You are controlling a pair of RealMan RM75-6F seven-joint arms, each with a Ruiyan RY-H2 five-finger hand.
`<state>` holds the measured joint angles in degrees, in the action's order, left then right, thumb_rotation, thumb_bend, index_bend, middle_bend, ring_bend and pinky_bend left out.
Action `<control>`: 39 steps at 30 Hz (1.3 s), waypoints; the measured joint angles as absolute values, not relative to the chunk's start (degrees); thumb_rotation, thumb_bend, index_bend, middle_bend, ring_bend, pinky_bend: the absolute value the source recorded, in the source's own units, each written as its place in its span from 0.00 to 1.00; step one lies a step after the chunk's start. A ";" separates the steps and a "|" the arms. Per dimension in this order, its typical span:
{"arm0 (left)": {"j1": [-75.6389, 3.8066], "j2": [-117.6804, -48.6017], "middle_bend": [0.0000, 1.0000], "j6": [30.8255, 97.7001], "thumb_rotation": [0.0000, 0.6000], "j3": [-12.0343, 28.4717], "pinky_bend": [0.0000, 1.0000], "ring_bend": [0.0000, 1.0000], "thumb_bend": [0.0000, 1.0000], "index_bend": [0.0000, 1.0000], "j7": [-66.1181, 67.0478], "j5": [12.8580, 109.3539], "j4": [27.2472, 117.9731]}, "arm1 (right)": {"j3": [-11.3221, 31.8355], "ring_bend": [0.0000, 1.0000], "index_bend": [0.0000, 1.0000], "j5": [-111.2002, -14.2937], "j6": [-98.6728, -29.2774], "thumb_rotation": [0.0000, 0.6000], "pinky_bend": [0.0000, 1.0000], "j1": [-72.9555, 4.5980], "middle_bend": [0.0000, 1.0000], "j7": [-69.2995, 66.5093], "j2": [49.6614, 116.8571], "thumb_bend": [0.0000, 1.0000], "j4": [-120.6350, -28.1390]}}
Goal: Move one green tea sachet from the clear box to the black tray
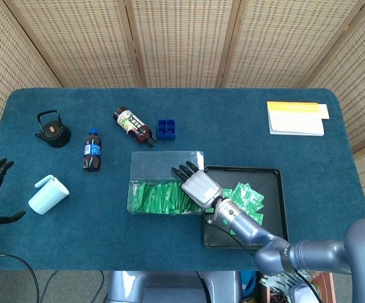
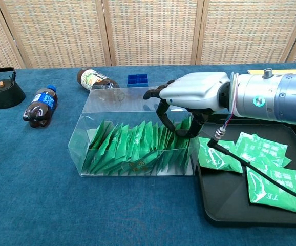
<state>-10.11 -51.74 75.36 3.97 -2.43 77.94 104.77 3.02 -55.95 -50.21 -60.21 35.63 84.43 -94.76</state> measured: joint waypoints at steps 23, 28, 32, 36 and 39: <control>-10.10 -51.48 0.00 75.35 1.00 3.88 0.00 0.00 0.11 0.00 -2.98 78.20 104.94 | 4.47 0.00 0.70 -61.26 -52.75 1.00 0.15 -58.22 0.09 34.26 82.79 0.64 -97.71; -10.10 -51.27 0.00 75.31 1.00 3.85 0.00 0.00 0.11 0.00 -3.74 78.46 104.75 | 5.27 0.00 0.70 -61.99 -54.36 1.00 0.15 -57.83 0.09 35.17 80.71 0.64 -100.87; -10.19 -51.23 0.00 75.05 1.00 3.77 0.00 0.00 0.11 0.00 -4.08 78.68 104.55 | 6.09 0.00 0.70 -62.20 -56.08 1.00 0.15 -57.37 0.09 36.54 77.79 0.64 -104.72; -10.16 -51.16 0.00 75.16 1.00 3.66 0.00 0.00 0.11 0.00 -4.19 79.07 104.59 | 6.85 0.00 0.70 -62.25 -57.99 1.00 0.15 -56.60 0.09 37.87 74.22 0.64 -108.52; -10.07 -51.12 0.00 75.35 1.00 3.56 0.00 0.00 0.11 0.00 -4.20 79.30 104.66 | 7.18 0.00 0.70 -62.37 -59.31 1.00 0.15 -55.72 0.09 38.48 71.32 0.64 -111.14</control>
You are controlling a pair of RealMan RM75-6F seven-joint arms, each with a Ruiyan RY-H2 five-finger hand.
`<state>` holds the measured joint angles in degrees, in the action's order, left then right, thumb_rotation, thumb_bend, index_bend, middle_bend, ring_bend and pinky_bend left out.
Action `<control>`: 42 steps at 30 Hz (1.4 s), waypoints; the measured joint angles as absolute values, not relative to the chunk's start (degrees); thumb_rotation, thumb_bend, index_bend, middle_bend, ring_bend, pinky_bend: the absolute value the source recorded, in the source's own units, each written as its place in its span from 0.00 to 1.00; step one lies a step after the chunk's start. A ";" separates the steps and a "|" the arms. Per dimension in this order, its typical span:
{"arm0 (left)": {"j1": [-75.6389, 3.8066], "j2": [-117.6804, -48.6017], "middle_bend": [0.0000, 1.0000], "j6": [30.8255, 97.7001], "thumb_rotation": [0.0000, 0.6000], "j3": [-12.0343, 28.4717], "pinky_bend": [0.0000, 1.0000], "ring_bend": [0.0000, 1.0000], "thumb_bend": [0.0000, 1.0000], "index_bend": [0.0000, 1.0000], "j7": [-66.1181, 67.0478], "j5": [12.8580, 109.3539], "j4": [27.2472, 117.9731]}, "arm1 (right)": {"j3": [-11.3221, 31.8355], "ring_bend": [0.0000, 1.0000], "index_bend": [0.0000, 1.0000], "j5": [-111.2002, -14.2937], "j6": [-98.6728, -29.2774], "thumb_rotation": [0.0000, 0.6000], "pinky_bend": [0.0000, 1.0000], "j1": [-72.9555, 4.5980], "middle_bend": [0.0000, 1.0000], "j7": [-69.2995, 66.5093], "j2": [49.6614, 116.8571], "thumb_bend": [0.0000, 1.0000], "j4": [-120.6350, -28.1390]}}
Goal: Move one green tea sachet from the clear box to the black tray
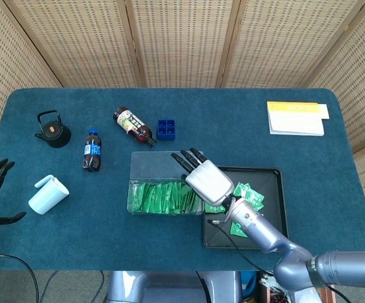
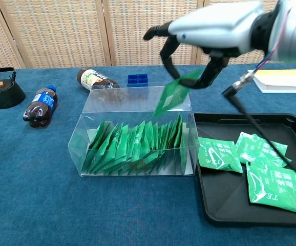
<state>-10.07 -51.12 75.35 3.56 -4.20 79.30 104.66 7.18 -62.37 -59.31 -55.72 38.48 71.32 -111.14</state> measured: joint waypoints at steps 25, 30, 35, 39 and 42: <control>-9.44 -50.95 0.00 76.56 1.00 2.91 0.00 0.00 0.11 0.00 -3.65 80.83 105.43 | -1.30 0.00 0.70 -78.11 -62.50 1.00 0.15 -41.69 0.09 28.17 58.22 0.64 -114.87; -9.46 -51.12 0.00 76.43 1.00 2.81 0.00 0.00 0.11 0.00 -2.96 80.67 105.63 | -1.96 0.00 0.70 -79.79 -62.18 1.00 0.15 -40.23 0.09 26.14 59.21 0.64 -112.49; -9.60 -51.26 0.00 76.10 1.00 2.87 0.00 0.00 0.11 0.00 -2.37 80.14 105.72 | -1.76 0.00 0.69 -80.65 -61.65 1.00 0.15 -39.15 0.09 24.03 60.34 0.64 -110.20; -9.71 -51.38 0.00 75.88 1.00 2.89 0.00 0.00 0.11 0.00 -1.97 79.84 105.76 | -1.44 0.00 0.36 -81.16 -61.34 1.00 0.15 -38.44 0.06 23.39 61.05 0.64 -108.72; -9.73 -51.42 0.00 75.83 1.00 2.89 0.00 0.00 0.11 0.00 -1.82 79.73 105.80 | -1.03 0.00 0.30 -81.68 -61.83 1.00 0.15 -37.96 0.06 23.12 61.44 0.63 -108.26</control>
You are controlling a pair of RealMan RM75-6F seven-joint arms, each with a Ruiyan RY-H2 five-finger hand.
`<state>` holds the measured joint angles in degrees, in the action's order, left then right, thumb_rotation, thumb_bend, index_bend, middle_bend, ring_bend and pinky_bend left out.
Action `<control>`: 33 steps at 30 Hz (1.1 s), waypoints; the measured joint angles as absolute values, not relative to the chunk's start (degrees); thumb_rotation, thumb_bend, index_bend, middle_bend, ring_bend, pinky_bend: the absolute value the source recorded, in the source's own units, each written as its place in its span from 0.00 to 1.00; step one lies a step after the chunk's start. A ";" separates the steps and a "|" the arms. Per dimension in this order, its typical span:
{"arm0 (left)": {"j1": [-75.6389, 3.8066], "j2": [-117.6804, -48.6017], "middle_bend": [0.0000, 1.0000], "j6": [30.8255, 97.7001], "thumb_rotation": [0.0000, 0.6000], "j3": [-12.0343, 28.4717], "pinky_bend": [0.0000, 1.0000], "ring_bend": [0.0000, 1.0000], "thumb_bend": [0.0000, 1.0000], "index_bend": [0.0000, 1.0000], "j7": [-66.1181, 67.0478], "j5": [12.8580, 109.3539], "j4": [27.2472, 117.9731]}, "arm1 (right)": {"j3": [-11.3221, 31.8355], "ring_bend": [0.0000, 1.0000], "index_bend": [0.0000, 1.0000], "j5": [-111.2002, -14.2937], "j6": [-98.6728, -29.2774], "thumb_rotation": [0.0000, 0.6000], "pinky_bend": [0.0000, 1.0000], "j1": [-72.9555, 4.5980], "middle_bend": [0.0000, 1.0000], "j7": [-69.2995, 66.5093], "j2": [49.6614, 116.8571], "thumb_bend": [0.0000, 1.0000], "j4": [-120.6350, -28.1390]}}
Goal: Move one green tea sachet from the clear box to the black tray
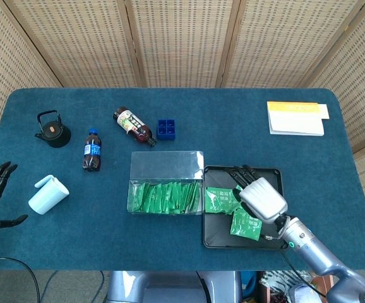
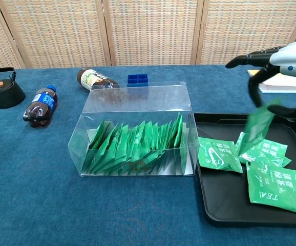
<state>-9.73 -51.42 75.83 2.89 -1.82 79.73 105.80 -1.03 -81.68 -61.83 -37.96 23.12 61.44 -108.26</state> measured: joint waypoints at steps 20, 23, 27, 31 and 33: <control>-8.77 -52.28 0.00 77.72 1.00 2.49 0.00 0.00 0.11 0.00 -1.65 80.78 104.99 | -1.38 0.00 0.17 -90.62 -75.69 1.00 0.07 -28.63 0.01 16.38 59.58 0.22 -108.69; -8.27 -53.02 0.00 79.00 1.00 2.42 0.00 0.00 0.11 0.00 -1.59 81.41 104.23 | -2.13 0.00 0.03 -92.54 -80.38 1.00 0.00 -25.45 0.00 15.09 60.68 0.05 -106.88; -6.76 -54.86 0.00 82.67 1.00 2.04 0.00 0.00 0.11 0.00 -1.91 83.55 102.37 | -3.05 0.00 0.00 -92.85 -88.90 1.00 0.00 -18.82 0.00 12.91 64.10 0.00 -102.71; -5.09 -56.47 0.00 85.94 1.00 1.64 0.00 0.00 0.11 0.00 -2.54 85.91 100.27 | -3.58 0.00 0.00 -92.98 -96.05 1.00 0.00 -11.93 0.00 10.58 68.81 0.00 -96.01; -4.74 -56.70 0.00 86.45 1.00 1.55 0.00 0.00 0.11 0.00 -2.74 86.24 99.97 | -3.55 0.00 0.00 -92.95 -97.35 1.00 0.00 -10.14 0.00 9.43 70.01 0.00 -94.34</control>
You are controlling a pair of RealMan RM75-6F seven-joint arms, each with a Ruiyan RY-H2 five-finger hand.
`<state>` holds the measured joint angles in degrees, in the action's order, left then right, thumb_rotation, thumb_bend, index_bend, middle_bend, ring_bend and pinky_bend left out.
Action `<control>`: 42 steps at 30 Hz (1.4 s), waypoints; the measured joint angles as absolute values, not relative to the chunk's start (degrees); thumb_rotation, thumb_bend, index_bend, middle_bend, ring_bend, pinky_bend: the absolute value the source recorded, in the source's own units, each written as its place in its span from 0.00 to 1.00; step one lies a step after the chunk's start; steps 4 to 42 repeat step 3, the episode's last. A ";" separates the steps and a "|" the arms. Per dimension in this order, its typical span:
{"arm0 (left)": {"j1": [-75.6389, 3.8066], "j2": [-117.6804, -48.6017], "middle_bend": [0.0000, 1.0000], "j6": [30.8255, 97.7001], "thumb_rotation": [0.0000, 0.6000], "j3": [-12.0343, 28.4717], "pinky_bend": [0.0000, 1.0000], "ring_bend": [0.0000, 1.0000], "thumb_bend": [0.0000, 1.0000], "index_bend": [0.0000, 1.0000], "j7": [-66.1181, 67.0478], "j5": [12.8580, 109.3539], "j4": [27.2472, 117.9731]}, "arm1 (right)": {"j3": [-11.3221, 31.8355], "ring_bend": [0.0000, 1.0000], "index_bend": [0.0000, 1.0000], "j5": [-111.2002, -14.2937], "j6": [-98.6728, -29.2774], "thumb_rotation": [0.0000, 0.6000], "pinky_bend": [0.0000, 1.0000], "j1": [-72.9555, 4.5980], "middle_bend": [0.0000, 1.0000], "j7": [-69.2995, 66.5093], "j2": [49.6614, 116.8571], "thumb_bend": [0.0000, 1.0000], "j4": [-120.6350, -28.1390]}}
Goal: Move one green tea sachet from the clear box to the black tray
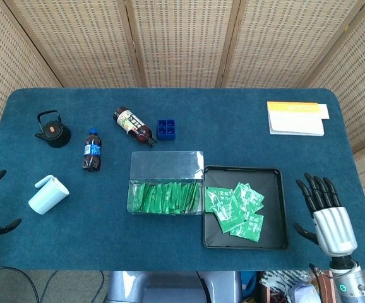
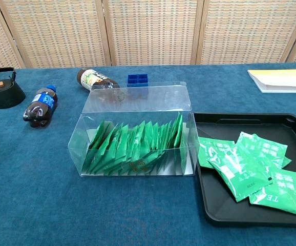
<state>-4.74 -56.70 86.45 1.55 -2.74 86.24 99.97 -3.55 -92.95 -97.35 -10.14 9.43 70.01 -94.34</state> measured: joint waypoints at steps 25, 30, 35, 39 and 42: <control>-4.57 -56.76 0.00 86.59 1.00 1.47 0.00 0.00 0.11 0.00 -2.55 86.46 100.01 | -3.14 0.00 0.00 -93.01 -97.94 1.00 0.00 -9.03 0.00 8.02 70.34 0.00 -92.92; -4.57 -56.76 0.00 86.59 1.00 1.47 0.00 0.00 0.11 0.00 -2.55 86.46 100.01 | -3.14 0.00 0.00 -93.01 -97.94 1.00 0.00 -9.03 0.00 8.02 70.34 0.00 -92.92; -4.57 -56.76 0.00 86.59 1.00 1.47 0.00 0.00 0.11 0.00 -2.55 86.46 100.01 | -3.14 0.00 0.00 -93.01 -97.94 1.00 0.00 -9.03 0.00 8.02 70.34 0.00 -92.92; -4.57 -56.76 0.00 86.59 1.00 1.47 0.00 0.00 0.11 0.00 -2.55 86.46 100.01 | -3.14 0.00 0.00 -93.01 -97.94 1.00 0.00 -9.03 0.00 8.02 70.34 0.00 -92.92; -4.57 -56.76 0.00 86.59 1.00 1.47 0.00 0.00 0.11 0.00 -2.55 86.46 100.01 | -3.14 0.00 0.00 -93.01 -97.94 1.00 0.00 -9.03 0.00 8.02 70.34 0.00 -92.92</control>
